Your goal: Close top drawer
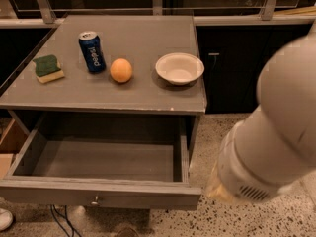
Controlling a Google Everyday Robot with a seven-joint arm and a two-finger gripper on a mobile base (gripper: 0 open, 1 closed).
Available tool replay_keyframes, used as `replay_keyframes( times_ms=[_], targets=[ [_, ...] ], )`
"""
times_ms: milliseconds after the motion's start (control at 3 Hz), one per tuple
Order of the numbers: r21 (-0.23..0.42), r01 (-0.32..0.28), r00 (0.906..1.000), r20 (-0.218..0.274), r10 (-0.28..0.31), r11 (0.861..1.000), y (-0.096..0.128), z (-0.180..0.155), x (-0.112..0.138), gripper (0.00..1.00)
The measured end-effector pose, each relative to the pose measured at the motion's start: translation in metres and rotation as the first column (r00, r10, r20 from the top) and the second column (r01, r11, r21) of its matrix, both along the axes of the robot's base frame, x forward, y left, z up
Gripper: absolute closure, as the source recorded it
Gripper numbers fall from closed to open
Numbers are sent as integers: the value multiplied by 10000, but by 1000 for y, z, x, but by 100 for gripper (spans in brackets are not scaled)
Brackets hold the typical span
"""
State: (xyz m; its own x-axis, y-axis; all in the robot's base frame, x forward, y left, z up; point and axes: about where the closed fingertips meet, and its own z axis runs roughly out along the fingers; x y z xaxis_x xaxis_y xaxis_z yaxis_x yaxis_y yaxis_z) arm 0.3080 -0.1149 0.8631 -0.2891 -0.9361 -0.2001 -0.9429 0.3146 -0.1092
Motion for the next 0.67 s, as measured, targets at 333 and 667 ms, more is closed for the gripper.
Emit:
replay_keyframes(
  times_ms=[333, 667],
  targets=[
    [373, 18, 9988, -493, 0, 9993, 18, -36, -23, 100],
    [702, -104, 9953, -956, 171, 9975, 35, -64, -38, 100]
  ],
)
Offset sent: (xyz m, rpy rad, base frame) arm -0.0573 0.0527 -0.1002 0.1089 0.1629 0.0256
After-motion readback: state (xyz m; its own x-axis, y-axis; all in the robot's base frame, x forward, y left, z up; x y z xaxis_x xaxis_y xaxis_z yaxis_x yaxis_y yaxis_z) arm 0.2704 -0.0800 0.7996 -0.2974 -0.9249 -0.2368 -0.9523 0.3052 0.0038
